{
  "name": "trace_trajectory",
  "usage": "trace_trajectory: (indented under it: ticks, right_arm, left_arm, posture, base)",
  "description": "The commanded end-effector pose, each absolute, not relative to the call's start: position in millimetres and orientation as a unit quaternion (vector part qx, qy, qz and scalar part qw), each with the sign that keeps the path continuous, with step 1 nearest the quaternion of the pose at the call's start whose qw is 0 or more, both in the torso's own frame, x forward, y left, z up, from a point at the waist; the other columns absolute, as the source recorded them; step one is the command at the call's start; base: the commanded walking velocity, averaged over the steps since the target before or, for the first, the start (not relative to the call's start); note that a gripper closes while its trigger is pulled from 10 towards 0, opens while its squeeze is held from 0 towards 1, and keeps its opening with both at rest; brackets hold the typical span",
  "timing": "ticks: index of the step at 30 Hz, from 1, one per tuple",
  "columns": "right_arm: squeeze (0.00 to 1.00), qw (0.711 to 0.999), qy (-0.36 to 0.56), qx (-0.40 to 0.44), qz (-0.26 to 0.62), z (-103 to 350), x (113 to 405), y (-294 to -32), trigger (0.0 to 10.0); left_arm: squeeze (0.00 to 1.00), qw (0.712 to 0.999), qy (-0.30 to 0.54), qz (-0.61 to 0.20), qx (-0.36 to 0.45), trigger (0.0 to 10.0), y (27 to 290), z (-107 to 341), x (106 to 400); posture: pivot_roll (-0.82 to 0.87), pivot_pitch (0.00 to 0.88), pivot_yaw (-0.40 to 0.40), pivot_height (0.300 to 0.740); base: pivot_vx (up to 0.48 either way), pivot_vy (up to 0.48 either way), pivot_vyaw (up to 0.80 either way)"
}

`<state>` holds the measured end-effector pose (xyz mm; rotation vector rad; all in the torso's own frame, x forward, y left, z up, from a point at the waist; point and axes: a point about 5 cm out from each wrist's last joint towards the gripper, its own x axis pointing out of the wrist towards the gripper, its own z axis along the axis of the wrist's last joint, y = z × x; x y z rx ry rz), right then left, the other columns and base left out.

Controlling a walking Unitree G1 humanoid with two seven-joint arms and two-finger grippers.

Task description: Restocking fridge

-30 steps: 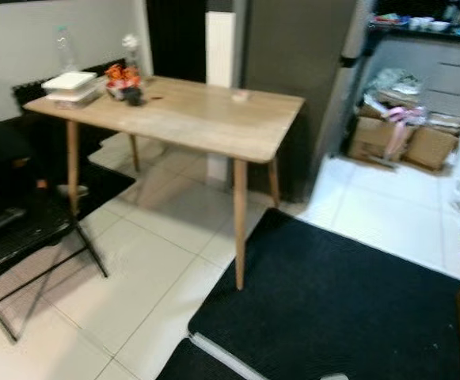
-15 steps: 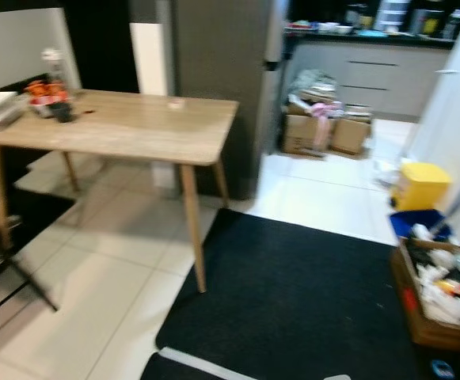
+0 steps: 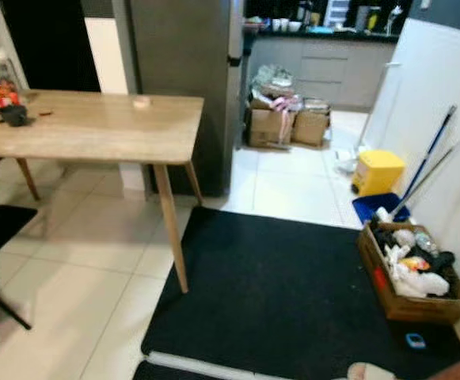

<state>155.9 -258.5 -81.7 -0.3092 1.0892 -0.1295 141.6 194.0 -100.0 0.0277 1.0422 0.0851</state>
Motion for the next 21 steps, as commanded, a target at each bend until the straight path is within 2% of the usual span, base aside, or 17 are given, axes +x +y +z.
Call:
trace_trajectory:
  ticks: [1, 21]
  right_arm:
    - [0.00, 0.841, 0.517, -0.148, -0.067, -81.6, 153.5, -261.6, 10.0]
    - [0.00, 0.841, 0.515, -0.154, -0.056, -81.4, 155.9, -259.1, 10.0]
  left_arm:
    - [0.00, 0.867, 0.497, 0.038, 0.016, 10.0, 196.0, -99.5, 142.3]
    - [0.00, 0.868, 0.495, 0.036, 0.009, 10.0, 195.1, -99.3, 143.0]
  posture:
    - [-0.05, 0.000, 0.005, 0.740]
    - [-0.06, 0.000, 0.006, 0.740]
  base:
    - [0.000, 0.000, -0.80]
    - [0.000, 0.000, -0.80]
